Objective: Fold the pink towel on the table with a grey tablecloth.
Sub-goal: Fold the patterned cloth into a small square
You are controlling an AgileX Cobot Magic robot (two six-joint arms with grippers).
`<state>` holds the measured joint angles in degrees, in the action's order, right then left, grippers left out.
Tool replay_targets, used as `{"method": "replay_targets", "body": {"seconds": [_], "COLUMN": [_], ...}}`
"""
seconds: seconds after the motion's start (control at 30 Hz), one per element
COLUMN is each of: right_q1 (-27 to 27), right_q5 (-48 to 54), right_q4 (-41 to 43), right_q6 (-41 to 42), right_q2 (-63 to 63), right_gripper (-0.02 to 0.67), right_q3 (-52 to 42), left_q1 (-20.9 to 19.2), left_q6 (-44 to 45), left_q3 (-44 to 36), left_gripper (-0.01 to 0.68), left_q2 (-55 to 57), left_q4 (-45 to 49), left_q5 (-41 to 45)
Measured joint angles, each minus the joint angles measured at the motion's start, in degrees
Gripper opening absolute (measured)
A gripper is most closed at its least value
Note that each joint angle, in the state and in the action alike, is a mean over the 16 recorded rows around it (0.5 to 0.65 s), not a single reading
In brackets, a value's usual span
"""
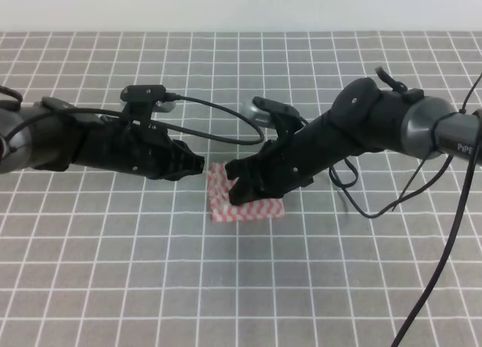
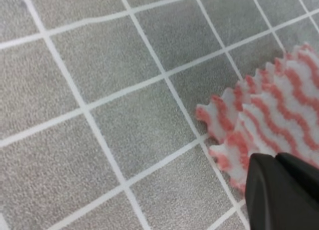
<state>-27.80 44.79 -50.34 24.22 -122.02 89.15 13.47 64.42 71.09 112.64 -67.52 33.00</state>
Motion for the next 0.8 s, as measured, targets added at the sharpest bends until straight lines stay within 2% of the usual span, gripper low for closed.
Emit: {"method": "replay_targets", "body": {"seconds": [0.8], "right_q1": [-2.48], "right_q5": [1.08], "right_q4": [0.56], "right_q6": [0.11], "right_q2": [0.15], "right_gripper": [-0.015], "right_q3": [0.89], "left_q1": [-0.11], "left_q6": [0.21], "left_q3": [0.01], "left_gripper": [-0.003], "left_q2": [-0.82], "left_q4": [-0.29], "left_q5": [-0.86]}}
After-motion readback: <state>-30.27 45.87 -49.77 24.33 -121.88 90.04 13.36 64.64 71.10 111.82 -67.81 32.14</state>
